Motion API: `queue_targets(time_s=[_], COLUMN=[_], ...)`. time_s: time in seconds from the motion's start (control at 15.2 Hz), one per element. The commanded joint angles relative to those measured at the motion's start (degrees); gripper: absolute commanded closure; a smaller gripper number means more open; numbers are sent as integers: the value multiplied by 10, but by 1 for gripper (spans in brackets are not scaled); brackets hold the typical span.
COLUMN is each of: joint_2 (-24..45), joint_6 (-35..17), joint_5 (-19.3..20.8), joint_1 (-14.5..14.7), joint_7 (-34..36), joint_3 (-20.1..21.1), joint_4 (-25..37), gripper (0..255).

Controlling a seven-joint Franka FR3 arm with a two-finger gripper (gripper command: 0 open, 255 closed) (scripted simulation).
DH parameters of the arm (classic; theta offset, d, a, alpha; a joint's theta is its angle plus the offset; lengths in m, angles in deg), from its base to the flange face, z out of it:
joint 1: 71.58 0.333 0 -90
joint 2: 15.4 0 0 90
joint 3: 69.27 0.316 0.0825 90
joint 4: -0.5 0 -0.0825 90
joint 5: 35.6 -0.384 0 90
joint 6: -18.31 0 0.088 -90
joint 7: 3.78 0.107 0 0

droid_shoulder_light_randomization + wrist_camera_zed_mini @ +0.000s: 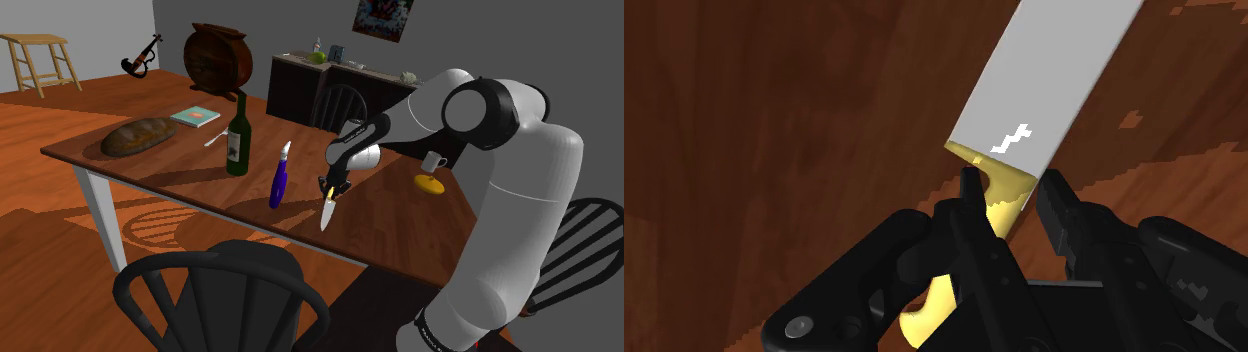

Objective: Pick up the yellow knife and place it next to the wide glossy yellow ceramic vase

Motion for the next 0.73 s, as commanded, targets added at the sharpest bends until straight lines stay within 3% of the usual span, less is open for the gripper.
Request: queue_targets(time_s=[0.0,0.4,0.66], joint_2=[0,0,-25], joint_6=[0,0,27], joint_5=[0,0,8], joint_1=[0,0,3], joint_7=[0,0,6], joint_3=[0,0,-4], joint_4=[0,0,2], gripper=[255,255,255])
